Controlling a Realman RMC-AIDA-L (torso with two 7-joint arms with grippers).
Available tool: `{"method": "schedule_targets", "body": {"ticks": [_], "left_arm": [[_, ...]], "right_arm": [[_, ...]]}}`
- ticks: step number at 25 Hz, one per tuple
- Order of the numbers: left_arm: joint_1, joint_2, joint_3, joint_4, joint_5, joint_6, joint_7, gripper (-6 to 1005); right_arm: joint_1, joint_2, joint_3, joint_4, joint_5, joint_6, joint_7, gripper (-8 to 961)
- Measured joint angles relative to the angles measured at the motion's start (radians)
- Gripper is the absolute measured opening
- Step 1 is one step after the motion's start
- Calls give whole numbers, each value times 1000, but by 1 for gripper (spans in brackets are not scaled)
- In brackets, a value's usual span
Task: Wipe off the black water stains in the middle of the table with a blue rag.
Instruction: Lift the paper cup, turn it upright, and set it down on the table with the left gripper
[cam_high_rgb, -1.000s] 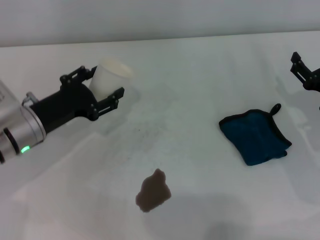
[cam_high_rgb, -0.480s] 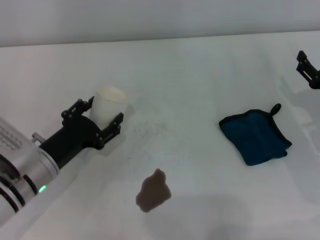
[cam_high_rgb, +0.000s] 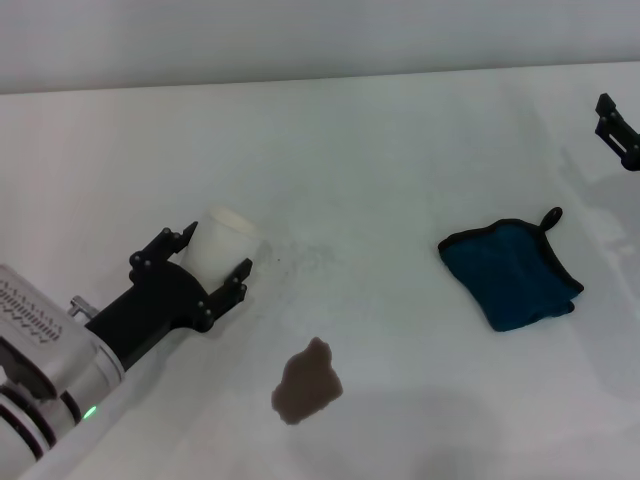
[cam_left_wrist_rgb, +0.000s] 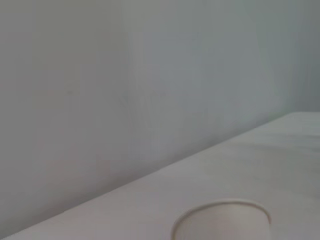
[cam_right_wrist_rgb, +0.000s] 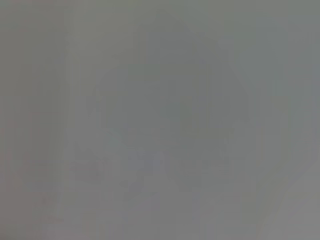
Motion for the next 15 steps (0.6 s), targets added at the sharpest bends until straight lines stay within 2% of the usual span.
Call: {"method": "schedule_targets", "body": {"ticks": [15], "left_arm": [[27,1,0,15,23,0,72,757]], "right_arm": [[2,0,0,-4,0,-6,0,852]]}}
